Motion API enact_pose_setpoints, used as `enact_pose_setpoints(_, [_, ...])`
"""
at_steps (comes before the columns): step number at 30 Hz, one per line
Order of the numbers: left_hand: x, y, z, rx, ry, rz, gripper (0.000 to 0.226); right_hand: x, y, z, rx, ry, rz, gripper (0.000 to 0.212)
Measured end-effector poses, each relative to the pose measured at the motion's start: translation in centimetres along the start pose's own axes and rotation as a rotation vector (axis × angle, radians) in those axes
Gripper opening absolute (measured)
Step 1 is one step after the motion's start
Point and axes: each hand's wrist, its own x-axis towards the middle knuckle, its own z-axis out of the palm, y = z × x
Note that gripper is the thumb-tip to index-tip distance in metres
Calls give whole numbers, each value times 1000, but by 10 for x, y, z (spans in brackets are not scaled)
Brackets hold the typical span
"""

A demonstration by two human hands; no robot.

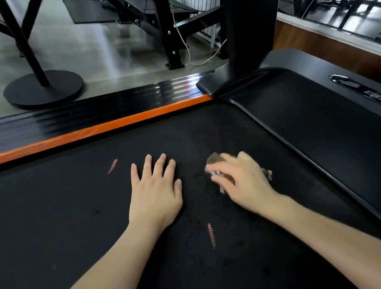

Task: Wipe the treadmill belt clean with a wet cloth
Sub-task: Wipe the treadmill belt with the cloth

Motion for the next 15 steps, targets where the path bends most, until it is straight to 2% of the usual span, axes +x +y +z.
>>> enact_pose_setpoints(3, [-2, 0, 0, -1, 5, -2, 61, -60, -16, -19, 97, -146, -167, 29])
enact_pose_setpoints(5, [-1, 0, 1, -5, 19, 0, 53, -55, 2, -24, 32, -182, -237, 26])
enact_pose_setpoints(6, [-1, 0, 2, -6, 24, 1, 53, -39, 15, -24, -5, -135, -172, 24])
enact_pose_setpoints(9, [0, -1, 3, -17, 37, 9, 53, 1, 40, -14, -59, 36, 217, 20])
enact_pose_setpoints(10, [0, -1, 3, -20, 40, 13, 53, -2, 35, -8, -56, 71, 244, 19])
enact_pose_setpoints(12, [0, -1, 3, -24, 44, 10, 53, -34, 5, -9, -39, 71, 139, 22])
enact_pose_setpoints(15, [-1, -1, 3, -21, 43, 7, 53, -107, -33, -32, 93, -52, -47, 26])
